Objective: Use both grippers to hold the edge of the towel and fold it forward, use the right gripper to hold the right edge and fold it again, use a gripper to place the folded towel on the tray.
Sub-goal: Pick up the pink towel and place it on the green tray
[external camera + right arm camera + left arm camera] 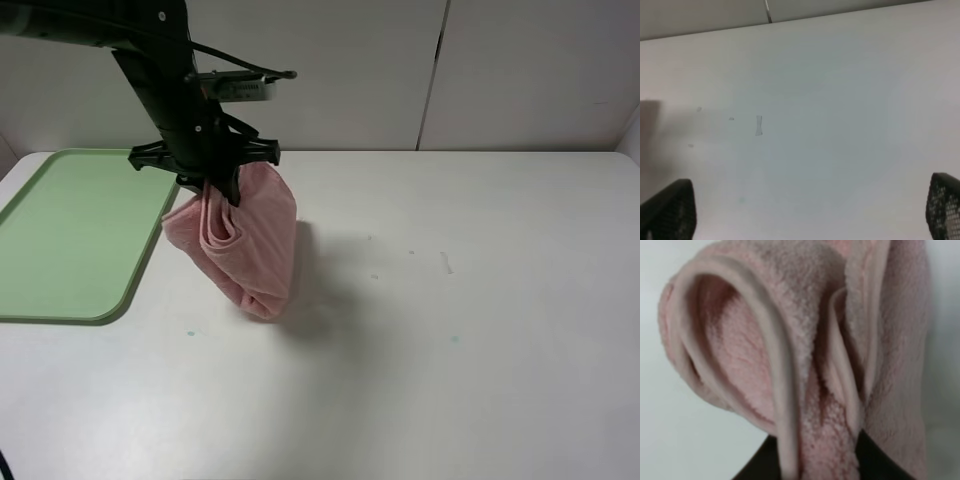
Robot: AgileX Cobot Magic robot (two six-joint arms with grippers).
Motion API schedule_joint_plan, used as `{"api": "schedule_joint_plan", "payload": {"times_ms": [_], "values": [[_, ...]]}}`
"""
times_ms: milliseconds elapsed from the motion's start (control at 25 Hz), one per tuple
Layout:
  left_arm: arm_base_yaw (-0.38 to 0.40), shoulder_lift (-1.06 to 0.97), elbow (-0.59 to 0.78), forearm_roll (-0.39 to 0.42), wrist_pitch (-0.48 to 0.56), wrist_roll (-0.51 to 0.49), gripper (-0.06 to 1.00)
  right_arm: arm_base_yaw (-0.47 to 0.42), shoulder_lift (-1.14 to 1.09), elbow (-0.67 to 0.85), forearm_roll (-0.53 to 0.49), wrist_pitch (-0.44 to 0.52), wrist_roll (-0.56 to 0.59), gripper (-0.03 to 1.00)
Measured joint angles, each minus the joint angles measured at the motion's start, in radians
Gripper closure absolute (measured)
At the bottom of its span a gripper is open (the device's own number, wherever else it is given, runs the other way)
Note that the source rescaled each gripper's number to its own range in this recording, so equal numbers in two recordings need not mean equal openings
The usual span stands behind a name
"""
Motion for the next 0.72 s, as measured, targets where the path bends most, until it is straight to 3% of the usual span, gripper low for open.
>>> {"api": "schedule_joint_plan", "payload": {"times_ms": [720], "values": [[0.358, -0.038, 0.049, -0.099, -0.042, 0.326, 0.76, 0.000, 0.000, 0.000, 0.000, 0.000, 0.000, -0.03]]}}
